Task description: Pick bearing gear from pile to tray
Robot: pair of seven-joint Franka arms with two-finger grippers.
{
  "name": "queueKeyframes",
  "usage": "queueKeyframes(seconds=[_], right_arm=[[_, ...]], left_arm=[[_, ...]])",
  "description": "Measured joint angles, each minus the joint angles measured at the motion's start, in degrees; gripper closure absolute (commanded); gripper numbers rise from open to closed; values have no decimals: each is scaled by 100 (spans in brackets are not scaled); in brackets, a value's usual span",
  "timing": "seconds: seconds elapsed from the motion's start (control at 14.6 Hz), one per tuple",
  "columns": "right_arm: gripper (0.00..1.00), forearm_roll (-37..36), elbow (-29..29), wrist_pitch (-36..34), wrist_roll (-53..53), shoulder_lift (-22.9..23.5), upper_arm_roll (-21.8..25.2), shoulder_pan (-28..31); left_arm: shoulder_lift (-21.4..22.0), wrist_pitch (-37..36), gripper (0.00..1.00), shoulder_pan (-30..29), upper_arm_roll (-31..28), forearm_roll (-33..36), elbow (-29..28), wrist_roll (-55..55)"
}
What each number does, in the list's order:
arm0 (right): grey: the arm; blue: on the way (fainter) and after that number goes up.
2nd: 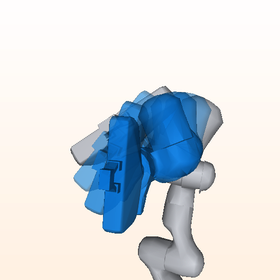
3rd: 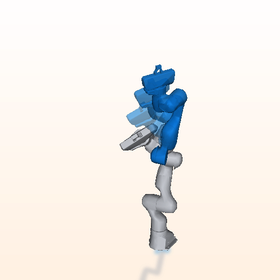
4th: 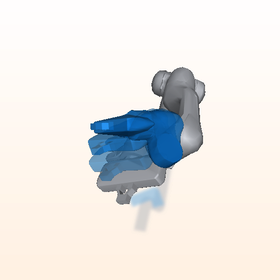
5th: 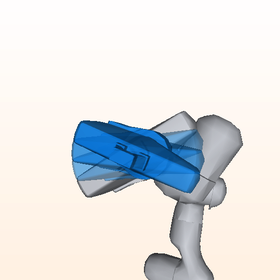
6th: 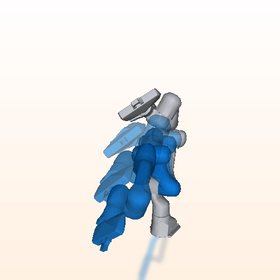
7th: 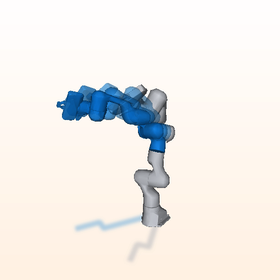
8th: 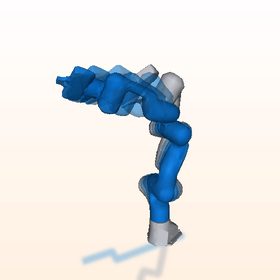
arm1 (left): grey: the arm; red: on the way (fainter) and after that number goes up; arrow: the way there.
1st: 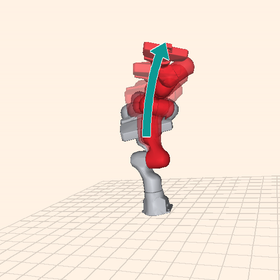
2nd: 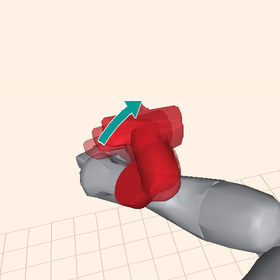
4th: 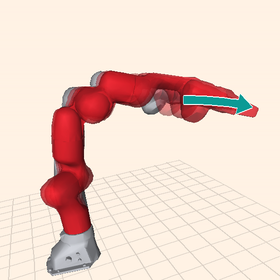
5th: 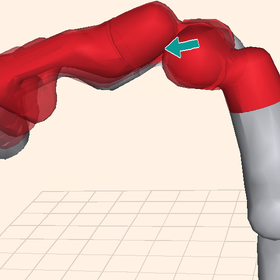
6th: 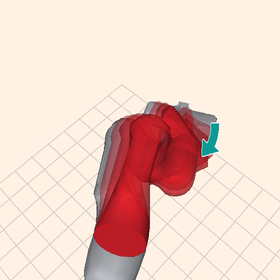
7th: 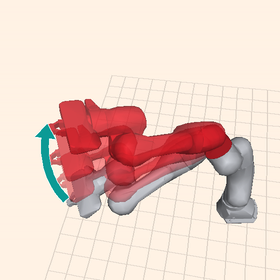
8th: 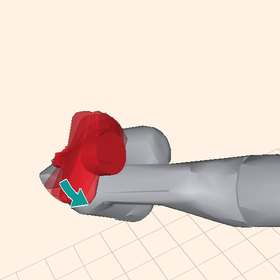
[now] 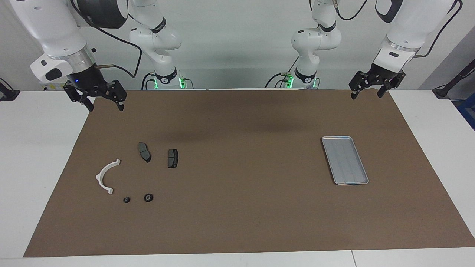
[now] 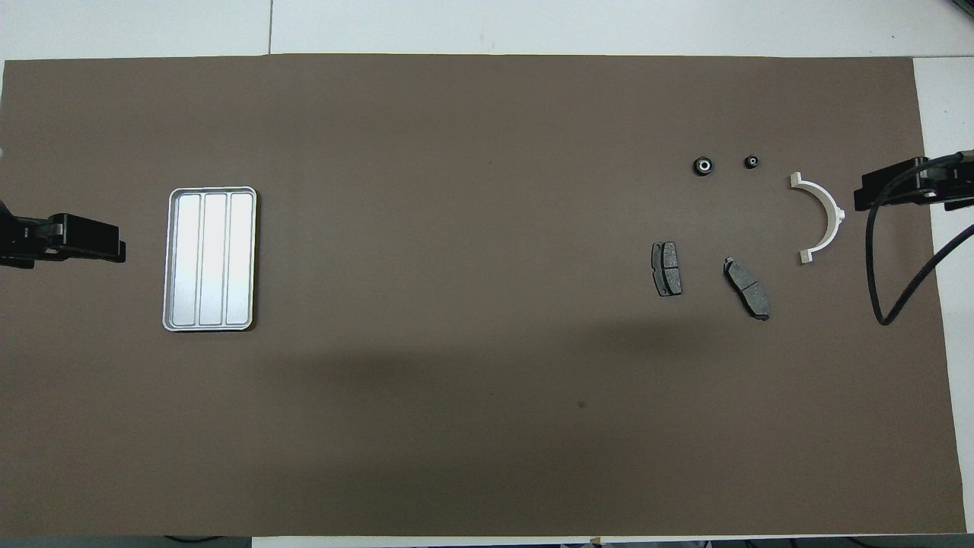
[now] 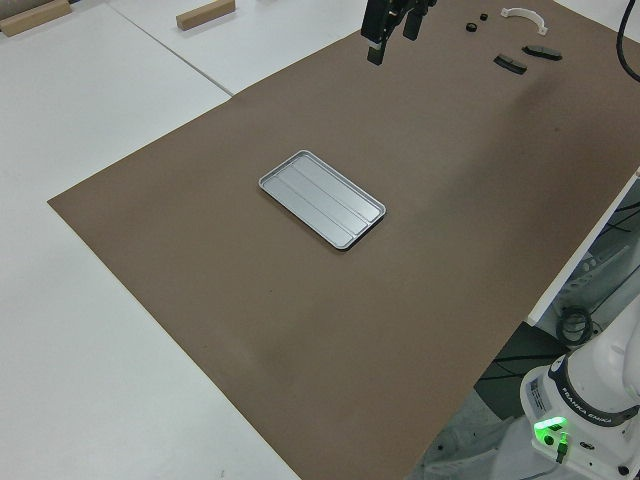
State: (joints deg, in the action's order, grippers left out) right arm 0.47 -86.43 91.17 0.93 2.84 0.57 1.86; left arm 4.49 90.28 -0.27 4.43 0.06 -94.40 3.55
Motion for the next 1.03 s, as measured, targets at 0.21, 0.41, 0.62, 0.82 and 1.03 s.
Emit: queueKeyframes(seconds=[0.21,0.41,0.62,0.82,1.03], right_arm=[[0,0,0,0,0,0,0,0],[0,0,0,0,0,0,0,0],[0,0,3,0,1,0,0,0],[0,0,2,0,89,0,-1,0],[0,0,-14,0,139,60,-5,0]], left_arm=[[0,0,0,0,0,0,0,0],[0,0,0,0,0,0,0,0],[0,0,0,0,0,0,0,0],[0,0,0,0,0,0,0,0],[0,0,0,0,0,0,0,0]])
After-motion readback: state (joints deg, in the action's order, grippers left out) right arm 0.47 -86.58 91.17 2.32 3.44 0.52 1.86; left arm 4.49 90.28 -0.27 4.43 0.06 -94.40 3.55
